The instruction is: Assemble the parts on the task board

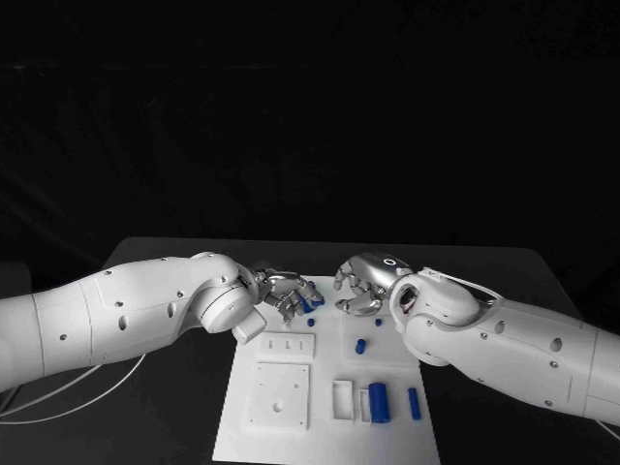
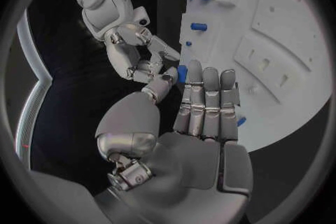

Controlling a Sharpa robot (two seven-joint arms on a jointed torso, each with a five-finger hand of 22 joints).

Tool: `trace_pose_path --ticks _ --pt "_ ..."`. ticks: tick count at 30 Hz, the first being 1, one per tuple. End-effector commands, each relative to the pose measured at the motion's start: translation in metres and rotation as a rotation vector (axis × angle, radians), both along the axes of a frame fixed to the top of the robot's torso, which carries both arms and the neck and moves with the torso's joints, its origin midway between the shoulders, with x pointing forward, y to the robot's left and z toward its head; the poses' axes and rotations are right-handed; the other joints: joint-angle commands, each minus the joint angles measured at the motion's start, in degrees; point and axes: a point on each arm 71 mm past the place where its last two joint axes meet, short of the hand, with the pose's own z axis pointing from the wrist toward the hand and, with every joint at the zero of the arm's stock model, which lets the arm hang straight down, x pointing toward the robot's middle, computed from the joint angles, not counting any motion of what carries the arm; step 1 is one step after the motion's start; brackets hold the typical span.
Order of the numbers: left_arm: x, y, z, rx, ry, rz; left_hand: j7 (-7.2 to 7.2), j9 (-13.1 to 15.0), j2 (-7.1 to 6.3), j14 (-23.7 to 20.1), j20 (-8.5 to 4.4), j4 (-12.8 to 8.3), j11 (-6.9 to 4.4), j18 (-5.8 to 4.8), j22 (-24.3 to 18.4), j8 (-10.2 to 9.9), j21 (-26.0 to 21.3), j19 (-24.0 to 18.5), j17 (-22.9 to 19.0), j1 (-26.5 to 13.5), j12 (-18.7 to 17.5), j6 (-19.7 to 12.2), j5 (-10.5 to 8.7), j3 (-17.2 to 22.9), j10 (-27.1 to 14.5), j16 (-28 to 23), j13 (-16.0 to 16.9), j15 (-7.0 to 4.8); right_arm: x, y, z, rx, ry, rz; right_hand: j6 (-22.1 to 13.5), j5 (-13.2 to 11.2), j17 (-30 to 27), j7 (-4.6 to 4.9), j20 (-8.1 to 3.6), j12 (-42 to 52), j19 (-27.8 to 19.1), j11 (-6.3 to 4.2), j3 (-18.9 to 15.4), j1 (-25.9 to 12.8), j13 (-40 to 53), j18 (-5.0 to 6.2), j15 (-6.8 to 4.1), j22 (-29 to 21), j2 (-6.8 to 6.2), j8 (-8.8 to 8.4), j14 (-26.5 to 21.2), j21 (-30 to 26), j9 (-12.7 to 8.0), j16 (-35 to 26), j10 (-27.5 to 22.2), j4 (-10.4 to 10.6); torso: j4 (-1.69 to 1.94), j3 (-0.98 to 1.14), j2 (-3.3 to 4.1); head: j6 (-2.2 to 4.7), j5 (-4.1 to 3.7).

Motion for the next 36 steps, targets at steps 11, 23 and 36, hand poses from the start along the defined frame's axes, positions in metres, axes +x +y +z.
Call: trace_pose_path --ticks 11,23,36 --pt "0.007 0.011 0.006 0.133 -0.153 -0.012 -3.05 3.93 -2.11 3.13 -4.24 0.23 -2.34 0.76 1.06 2.10 2.13 2.60 0.54 -1.49 1.58 6.29 3.62 0.33 4.46 1.74 0.82 -1.38 0.019 -0.058 0.027 0.196 -0.105 -0.107 -1.61 4.15 -0.44 1.32 0.77 -0.51 -0.84 0.16 1.10 2.33 -1.35 3.61 0.49 -0.17 -0.83 -0.07 -0.38 -1.12 -0.10 -0.79 -0.57 1.88 -0.09 0.05 -0.09 0.09 0.70" --pt "0.008 0.021 0.005 0.241 -0.174 -0.026 -4.95 8.35 -3.49 7.07 -5.83 0.02 -4.11 1.15 1.31 4.19 5.16 5.39 1.45 -3.18 3.50 9.99 15.43 0.57 8.81 3.89 2.72 -3.01 0.042 -0.116 0.052 0.379 -0.029 -0.247 -1.72 10.11 -0.59 1.38 0.92 -0.33 -0.93 0.21 -0.24 1.93 -2.22 3.61 0.52 0.08 -0.72 0.05 -0.39 -1.37 -0.13 -0.94 -0.60 2.13 -0.10 0.09 -0.34 -0.06 0.89" --pt "0.005 0.026 -0.007 0.423 -0.126 -0.097 -6.34 13.85 -2.85 9.35 -7.24 -0.17 -5.41 1.64 1.26 6.31 9.37 6.47 3.26 -4.48 6.25 11.74 22.34 1.10 10.95 6.39 5.39 -4.36 0.066 -0.153 0.058 0.796 0.128 -0.259 -2.97 14.79 -3.49 2.37 4.27 -4.81 -9.45 1.41 -5.03 0.00 -6.63 3.37 1.91 -0.84 3.22 0.16 -8.34 -7.73 0.10 -6.24 -6.40 -1.26 -0.08 0.36 -0.81 -1.20 1.57"
